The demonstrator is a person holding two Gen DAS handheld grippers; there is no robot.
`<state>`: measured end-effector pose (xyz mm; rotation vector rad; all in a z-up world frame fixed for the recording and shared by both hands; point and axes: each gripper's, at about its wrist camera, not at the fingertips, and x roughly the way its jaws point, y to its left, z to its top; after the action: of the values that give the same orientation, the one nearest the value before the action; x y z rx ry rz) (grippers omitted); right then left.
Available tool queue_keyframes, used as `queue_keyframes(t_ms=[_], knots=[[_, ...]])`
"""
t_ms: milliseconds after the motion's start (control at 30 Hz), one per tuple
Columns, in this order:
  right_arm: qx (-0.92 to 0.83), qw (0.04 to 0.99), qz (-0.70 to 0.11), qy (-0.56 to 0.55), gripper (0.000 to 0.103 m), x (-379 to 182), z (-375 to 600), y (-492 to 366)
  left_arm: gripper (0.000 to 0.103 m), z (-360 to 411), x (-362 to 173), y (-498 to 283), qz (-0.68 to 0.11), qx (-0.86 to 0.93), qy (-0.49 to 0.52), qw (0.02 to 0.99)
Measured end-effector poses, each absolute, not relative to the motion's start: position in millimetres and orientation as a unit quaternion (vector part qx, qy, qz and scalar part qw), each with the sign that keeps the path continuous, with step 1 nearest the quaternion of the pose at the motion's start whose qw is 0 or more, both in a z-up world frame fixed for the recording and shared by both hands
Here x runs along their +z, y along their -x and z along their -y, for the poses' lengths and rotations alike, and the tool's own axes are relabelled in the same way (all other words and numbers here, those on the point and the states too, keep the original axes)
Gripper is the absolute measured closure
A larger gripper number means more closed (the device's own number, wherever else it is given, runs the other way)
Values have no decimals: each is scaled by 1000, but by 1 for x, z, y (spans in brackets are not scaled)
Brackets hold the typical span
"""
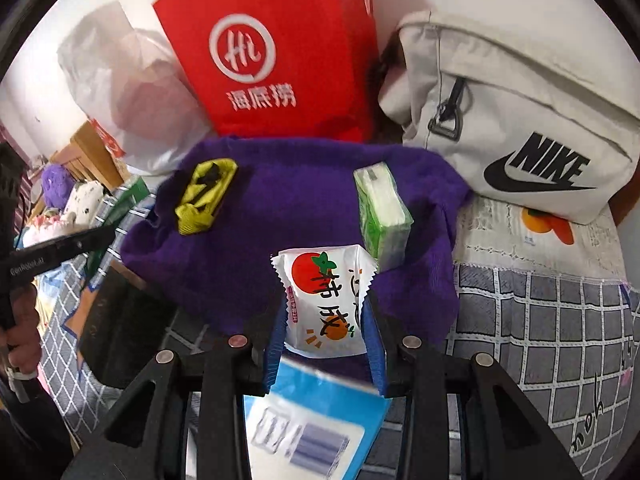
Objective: Organize soft objects
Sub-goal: 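Carry the wet-wipes packet with the left tool while the right tool carries the snack packet to the towel, then release the wet-wipes packet from the left tool while the right tool drops the snack packet on the towel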
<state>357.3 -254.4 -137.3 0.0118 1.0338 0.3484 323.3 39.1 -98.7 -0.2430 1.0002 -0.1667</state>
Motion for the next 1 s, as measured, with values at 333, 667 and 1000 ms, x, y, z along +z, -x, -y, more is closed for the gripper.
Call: queue_keyframes(t_ms=[333, 667, 1000], knots=[[165, 843, -511, -12, 67, -162, 257, -377, 80, -31, -114, -364, -490, -74, 117, 861], [165, 831, -531, -12, 65, -181, 255, -389, 79, -18, -138, -384, -516, -77, 101, 847], [163, 828, -536, 0, 44, -187, 249, -392, 59, -8, -147, -391, -526, -67, 74, 844]])
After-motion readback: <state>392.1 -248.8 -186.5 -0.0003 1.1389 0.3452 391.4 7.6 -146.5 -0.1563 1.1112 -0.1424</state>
